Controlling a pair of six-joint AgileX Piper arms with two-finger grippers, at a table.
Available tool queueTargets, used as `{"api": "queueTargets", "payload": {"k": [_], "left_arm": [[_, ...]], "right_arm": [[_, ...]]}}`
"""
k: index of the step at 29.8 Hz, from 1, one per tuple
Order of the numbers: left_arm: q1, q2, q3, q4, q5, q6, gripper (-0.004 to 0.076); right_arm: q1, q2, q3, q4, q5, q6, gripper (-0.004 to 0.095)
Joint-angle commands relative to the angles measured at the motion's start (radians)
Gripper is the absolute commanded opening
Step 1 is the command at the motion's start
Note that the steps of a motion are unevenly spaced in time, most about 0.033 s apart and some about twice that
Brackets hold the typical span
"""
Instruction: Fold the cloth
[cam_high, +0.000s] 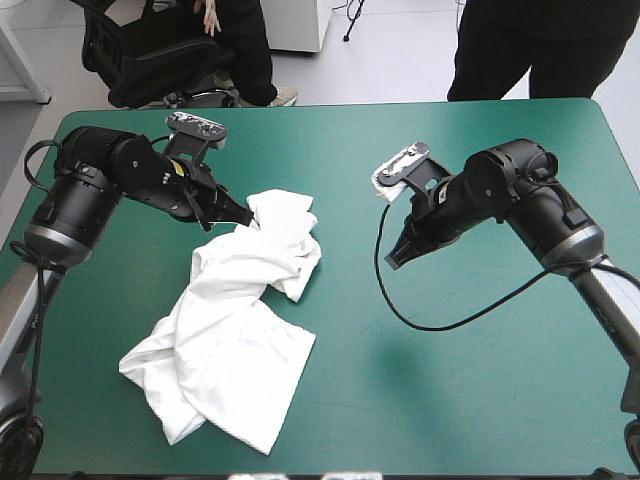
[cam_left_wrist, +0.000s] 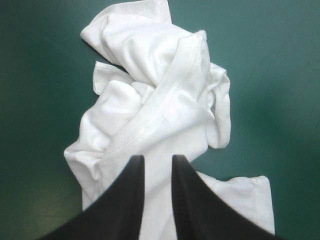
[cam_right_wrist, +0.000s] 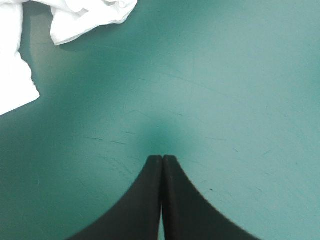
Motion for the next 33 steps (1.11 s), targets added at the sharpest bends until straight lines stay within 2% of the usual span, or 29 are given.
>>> {"api": "queueTargets", "payload": {"k": [1, 6, 11, 16, 26, 30, 33], "left_arm": [[-0.001, -0.036, -0.03, 0.001, -0.033, -0.009, 0.0141], [-0.001, -0.036, -0.03, 0.0, -0.033, -0.009, 0.0141], [-0.001, -0.036, -0.03, 0.0, -0.033, -0.009, 0.0141], [-0.001, -0.036, -0.03, 0.0, -0.031, -0.009, 0.0141], [-0.001, -0.036, -0.03, 0.001, -0.029, -0.009, 0.0141], [-0.001, -0.036, -0.03, -0.001, -0.029, -0.009, 0.0141], [-0.001, -0.036, -0.03, -0.001, -0.029, -0.009, 0.0141]], "right_arm": [[0.001, -0.032, -0.025, 0.009, -0.026, -0.008, -0.0018], [0.001, -0.032, -0.025, 0.02, -0.024, 0.0, -0.0018], [-0.001, -0.032, -0.036, 0.078, 0.002, 0.026, -0.0017], [-0.077, -0.03, -0.101, -0.004, 0.002, 0.06, -0.0018], [-0.585, -0.03, -0.167, 0.054, 0.039, 0.052, -0.0018], [-0.722, -0.03, -0.167, 0.054, 0.039, 0.05, -0.0018], [-0.76, -0.03, -0.167, 0.054, 0.035, 0.033, -0.0018]]}}
